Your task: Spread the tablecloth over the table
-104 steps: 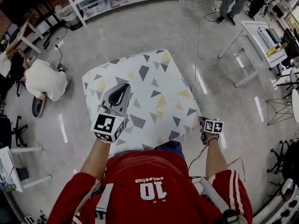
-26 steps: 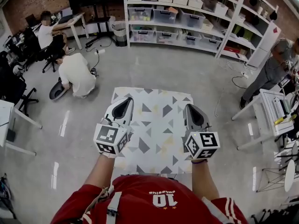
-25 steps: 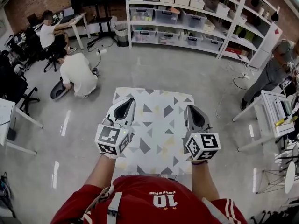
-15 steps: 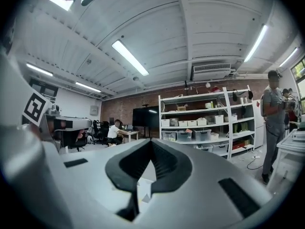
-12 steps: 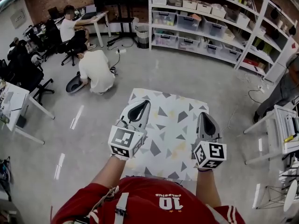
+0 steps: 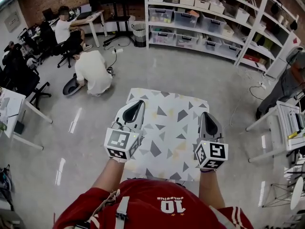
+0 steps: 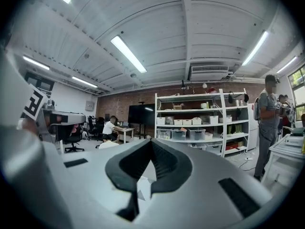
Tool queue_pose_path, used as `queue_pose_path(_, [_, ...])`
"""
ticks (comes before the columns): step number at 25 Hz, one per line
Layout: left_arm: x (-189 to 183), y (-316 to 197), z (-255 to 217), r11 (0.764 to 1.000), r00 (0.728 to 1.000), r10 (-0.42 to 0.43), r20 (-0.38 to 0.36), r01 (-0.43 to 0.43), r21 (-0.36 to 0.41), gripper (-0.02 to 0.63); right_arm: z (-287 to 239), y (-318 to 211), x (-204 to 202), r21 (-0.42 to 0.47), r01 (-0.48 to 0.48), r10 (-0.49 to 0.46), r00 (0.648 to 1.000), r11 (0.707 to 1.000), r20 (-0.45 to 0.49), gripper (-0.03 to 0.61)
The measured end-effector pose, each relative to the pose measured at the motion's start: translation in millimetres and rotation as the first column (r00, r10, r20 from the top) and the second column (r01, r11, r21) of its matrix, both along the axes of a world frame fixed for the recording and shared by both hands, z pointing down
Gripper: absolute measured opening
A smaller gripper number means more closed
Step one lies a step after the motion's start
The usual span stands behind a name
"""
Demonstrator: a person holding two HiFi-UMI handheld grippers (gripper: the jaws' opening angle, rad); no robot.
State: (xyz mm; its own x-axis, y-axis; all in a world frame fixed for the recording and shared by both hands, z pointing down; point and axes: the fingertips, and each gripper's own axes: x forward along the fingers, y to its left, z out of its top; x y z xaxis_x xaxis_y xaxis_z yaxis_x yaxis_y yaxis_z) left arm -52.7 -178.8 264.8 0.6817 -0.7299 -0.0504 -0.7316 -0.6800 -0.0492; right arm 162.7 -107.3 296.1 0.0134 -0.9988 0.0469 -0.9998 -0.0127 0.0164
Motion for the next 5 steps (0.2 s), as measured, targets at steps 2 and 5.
queue_pose_path(2, [1.2, 0.2, 3.2, 1.000, 1.000, 0.005, 0.000, -0.005, -0.002, 0.008, 3.8, 0.3, 0.3, -0.002, -0.004, 0.004, 1.000, 1.000, -0.011, 0.012])
queue_pose_path(5, [3.0, 0.7, 6.9, 1.000, 1.000, 0.010, 0.002, -0.010, -0.004, 0.006, 8.8, 0.5, 0.9, 0.000, -0.011, 0.011, 1.000, 1.000, -0.026, 0.012])
